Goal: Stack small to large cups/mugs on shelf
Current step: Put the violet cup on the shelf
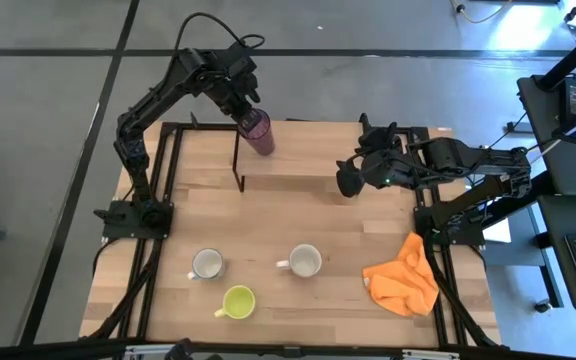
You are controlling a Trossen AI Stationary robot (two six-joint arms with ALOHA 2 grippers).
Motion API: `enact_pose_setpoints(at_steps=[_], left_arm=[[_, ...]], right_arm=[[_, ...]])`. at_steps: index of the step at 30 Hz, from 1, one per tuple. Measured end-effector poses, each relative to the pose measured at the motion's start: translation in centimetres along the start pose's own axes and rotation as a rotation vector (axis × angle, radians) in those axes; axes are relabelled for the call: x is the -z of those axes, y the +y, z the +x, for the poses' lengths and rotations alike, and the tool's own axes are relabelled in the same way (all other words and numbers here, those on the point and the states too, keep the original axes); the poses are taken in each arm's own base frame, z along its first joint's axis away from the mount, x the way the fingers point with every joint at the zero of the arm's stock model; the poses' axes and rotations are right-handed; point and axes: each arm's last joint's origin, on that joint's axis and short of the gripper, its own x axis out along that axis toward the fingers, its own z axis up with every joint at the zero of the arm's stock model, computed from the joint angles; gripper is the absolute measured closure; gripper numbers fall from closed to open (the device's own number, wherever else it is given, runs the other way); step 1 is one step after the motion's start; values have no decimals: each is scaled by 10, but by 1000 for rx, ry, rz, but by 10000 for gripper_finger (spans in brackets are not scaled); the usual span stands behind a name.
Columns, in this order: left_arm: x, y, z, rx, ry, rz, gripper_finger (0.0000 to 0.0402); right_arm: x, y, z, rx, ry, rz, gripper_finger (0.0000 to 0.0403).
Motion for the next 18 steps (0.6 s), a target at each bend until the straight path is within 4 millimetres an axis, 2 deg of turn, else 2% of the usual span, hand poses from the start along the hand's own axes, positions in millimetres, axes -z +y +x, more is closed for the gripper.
enact_pose_setpoints(at_steps=[12,18], left_arm=[[0,0,0,-20,-3,0,361],[0,0,0,-20,-3,0,362]], right_arm=[[1,1,0,-26,27,-25,104],[1,1,0,-28,28,-53,104]])
